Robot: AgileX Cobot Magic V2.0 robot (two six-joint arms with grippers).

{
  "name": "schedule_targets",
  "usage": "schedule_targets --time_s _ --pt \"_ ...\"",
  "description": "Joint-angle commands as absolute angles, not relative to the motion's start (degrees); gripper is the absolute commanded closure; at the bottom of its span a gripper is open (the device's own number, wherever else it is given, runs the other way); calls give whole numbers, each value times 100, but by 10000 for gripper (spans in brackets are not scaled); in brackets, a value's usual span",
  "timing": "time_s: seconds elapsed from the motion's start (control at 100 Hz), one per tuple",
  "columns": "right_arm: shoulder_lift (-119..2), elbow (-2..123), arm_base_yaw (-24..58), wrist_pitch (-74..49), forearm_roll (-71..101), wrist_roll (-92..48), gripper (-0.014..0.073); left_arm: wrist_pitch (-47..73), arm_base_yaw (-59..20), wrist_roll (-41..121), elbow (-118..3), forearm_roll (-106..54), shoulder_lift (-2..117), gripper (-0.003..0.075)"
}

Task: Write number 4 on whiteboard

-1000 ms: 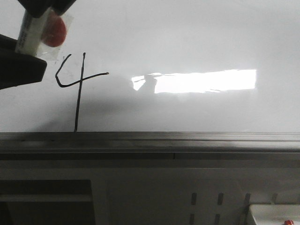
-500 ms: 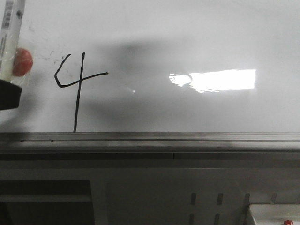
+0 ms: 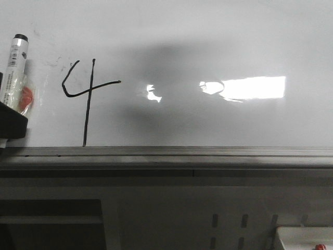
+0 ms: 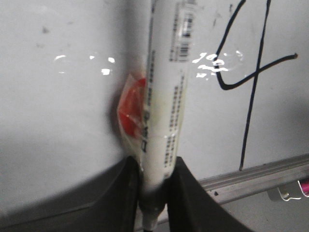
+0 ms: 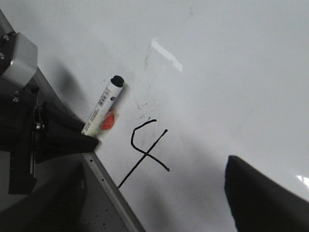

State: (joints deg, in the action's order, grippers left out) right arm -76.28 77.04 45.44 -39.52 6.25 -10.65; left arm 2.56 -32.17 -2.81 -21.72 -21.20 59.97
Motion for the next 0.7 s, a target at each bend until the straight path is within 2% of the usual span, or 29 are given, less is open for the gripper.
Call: schedule_targets --time_s 0.0,0.05,0.1,0.17,0.24,0.34,0.61,0.66,0.69 --pt "-7434 7873 4519 -3620 598 -1064 72 -186 -3195 -334 -2352 -2183 6093 739" --pt "-7434 7873 4519 -3634 598 -1064 72 -212 -3195 -334 -2352 -2183 6093 729" --pt "-7434 7873 4519 -3657 598 -1064 72 -239 -3195 -334 -2352 -2183 6079 682" --pt "-7434 7873 4519 -3669 598 -1064 72 -277 -3195 -334 -2352 -2183 6079 554" --pt "-7434 7873 4519 -3669 598 -1064 72 -329 -3195 -334 -2352 -2183 6079 385" --pt "-7434 7873 4519 -3673 598 -1064 72 -366 -3195 -334 -2352 -2183 6054 260" --pt "-7356 7873 4519 -3953 531 -1064 77 -210 -3195 -334 -2352 -2145 5205 248" --pt "-7280 7827 4519 -3961 531 -1060 113 -104 -3195 -334 -2352 -2145 4888 253" --pt "-7197 7785 4519 -3906 531 -1050 165 -71 -3195 -334 -2352 -2145 4694 273"
